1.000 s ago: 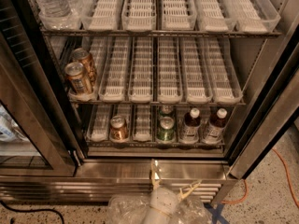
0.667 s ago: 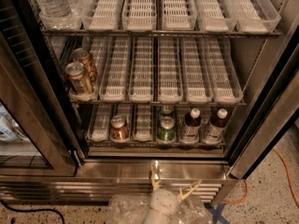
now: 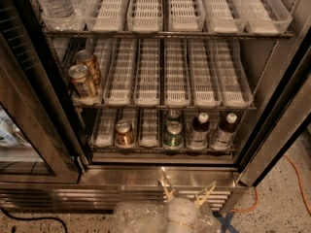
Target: Pick blue plastic bottle from bottom shelf of fridge
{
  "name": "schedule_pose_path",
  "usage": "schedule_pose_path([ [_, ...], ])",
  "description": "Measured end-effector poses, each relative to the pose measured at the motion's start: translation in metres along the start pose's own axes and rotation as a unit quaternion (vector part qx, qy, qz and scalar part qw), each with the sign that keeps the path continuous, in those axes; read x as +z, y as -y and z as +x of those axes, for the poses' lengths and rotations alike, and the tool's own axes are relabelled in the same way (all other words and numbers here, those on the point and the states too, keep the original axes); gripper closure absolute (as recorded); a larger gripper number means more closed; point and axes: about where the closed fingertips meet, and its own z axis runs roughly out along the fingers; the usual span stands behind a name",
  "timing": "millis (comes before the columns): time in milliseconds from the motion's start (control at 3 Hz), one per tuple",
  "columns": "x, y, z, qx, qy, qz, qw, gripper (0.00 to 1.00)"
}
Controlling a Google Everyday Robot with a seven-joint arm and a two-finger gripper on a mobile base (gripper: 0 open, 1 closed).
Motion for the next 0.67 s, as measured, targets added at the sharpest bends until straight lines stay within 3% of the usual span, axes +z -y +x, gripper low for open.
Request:
schedule_pose_path([
  [333, 0.008, 0.012, -0.007, -0.021, 0.007, -0.027, 0.9994, 0.00],
  [667, 0.018, 0.009, -0.011, -0.017, 0.002, -0.049, 0.9986, 0.00],
])
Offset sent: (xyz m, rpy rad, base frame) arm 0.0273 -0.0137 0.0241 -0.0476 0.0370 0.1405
